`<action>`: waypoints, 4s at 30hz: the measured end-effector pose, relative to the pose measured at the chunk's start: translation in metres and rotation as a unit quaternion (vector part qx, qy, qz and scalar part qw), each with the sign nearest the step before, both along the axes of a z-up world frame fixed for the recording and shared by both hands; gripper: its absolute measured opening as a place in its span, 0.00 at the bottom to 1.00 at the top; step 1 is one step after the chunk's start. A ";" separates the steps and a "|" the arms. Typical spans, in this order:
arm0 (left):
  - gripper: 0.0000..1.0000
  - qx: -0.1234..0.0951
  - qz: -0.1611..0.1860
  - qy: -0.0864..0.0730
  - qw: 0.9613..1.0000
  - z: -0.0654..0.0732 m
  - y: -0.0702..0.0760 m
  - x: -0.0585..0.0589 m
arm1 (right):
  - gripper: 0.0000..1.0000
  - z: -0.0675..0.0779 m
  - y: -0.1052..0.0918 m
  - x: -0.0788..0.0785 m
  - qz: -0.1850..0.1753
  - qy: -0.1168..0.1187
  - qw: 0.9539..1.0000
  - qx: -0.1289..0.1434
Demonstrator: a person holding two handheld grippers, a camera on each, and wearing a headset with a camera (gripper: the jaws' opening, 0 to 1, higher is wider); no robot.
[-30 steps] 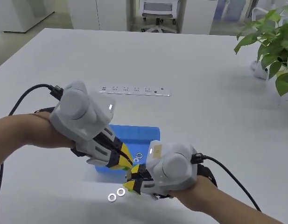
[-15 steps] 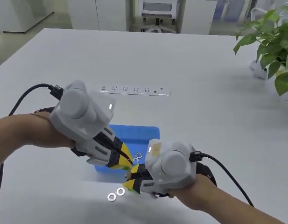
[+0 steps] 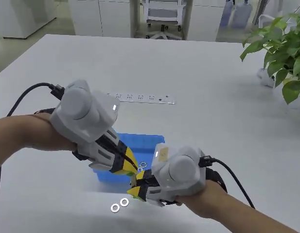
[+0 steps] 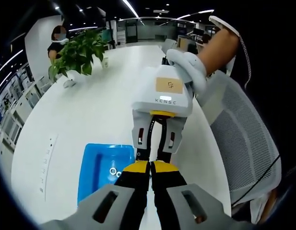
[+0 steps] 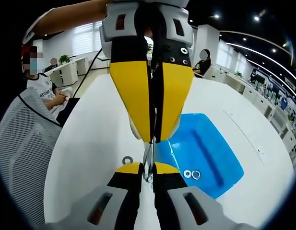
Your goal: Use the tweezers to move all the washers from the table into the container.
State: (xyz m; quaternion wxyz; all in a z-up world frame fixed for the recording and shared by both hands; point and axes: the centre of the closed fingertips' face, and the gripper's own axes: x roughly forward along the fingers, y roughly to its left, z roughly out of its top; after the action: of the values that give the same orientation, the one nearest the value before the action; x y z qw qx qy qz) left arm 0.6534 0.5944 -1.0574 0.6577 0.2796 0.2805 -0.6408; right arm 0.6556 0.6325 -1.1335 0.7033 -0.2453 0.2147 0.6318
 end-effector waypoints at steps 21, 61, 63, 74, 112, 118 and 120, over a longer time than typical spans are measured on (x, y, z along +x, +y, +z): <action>0.05 -0.007 -0.002 -0.020 1.000 0.041 -0.001 0.007 | 0.09 0.042 0.001 0.011 -0.004 -0.017 1.000 0.008; 0.05 0.002 0.009 -0.039 0.999 0.036 0.004 0.060 | 0.10 0.040 0.011 0.067 -0.008 -0.015 1.000 0.022; 0.05 0.001 0.011 -0.037 0.999 0.033 0.005 0.061 | 0.10 0.036 0.012 0.069 -0.008 -0.013 1.000 0.021; 0.05 -0.004 0.026 -0.021 0.999 0.011 0.009 0.068 | 0.10 0.015 0.016 0.073 -0.004 0.005 1.000 0.010; 0.05 -0.006 0.030 -0.020 0.999 0.004 0.011 0.067 | 0.11 0.006 0.013 0.071 -0.009 0.016 1.000 -0.005; 0.05 -0.006 0.027 -0.025 0.999 0.013 0.010 0.063 | 0.11 0.014 0.011 0.068 -0.009 0.010 1.000 -0.002; 0.05 -0.006 0.026 -0.027 0.999 0.015 0.010 0.062 | 0.11 0.017 0.011 0.068 -0.009 0.007 1.000 0.000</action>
State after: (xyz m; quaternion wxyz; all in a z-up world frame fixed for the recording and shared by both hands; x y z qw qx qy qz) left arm 0.7151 0.6040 -1.0423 0.6834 0.2853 0.2659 -0.6171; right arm 0.7235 0.6430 -1.1161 0.7074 -0.2392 0.2222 0.6269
